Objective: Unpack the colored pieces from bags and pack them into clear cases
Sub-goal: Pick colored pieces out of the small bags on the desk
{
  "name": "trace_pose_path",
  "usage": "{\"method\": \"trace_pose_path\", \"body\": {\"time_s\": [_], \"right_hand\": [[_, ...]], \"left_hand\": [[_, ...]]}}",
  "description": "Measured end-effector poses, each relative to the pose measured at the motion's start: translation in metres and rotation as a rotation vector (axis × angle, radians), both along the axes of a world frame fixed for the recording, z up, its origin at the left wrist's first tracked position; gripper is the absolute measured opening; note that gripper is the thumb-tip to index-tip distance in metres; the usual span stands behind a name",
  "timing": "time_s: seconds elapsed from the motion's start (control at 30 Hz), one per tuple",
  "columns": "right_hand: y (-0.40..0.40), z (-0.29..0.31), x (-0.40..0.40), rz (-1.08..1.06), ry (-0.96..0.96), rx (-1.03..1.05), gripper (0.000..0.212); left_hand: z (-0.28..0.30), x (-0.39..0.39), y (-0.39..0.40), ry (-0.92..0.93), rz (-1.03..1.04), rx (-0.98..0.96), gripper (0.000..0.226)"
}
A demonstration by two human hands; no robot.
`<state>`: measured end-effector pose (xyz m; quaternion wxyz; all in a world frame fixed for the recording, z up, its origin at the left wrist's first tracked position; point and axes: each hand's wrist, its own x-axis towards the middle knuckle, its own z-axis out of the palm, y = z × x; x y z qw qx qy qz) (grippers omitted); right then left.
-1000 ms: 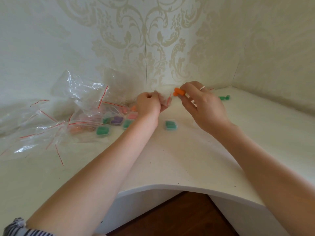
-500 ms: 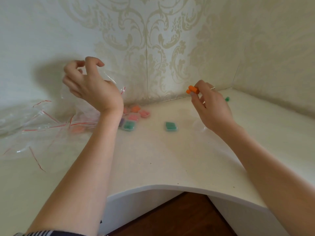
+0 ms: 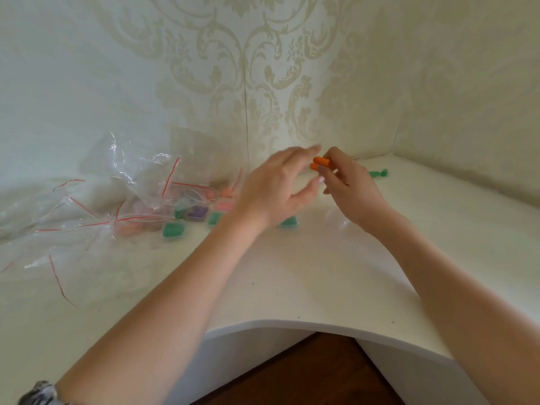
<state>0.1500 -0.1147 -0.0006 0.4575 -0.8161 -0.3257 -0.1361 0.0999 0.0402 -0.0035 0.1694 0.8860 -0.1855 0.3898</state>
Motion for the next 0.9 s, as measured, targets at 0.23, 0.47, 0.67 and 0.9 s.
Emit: {"method": "trace_pose_path", "body": {"time_s": [0.23, 0.47, 0.67, 0.9], "right_hand": [[0.007, 0.004, -0.002, 0.107, 0.147, 0.048, 0.021], [0.006, 0.008, -0.003, 0.118, 0.244, 0.093, 0.026], [0.000, 0.011, 0.004, 0.151, 0.381, 0.307, 0.006], [-0.022, 0.018, 0.020, -0.093, 0.432, 0.510, 0.018]], "left_hand": [[-0.005, 0.009, -0.006, -0.015, -0.072, -0.247, 0.026], [-0.006, 0.008, -0.009, -0.035, -0.027, -0.289, 0.011], [-0.006, 0.006, -0.019, 0.086, -0.018, -0.490, 0.055], [-0.023, 0.006, -0.027, 0.598, -0.037, 0.026, 0.073]]}}
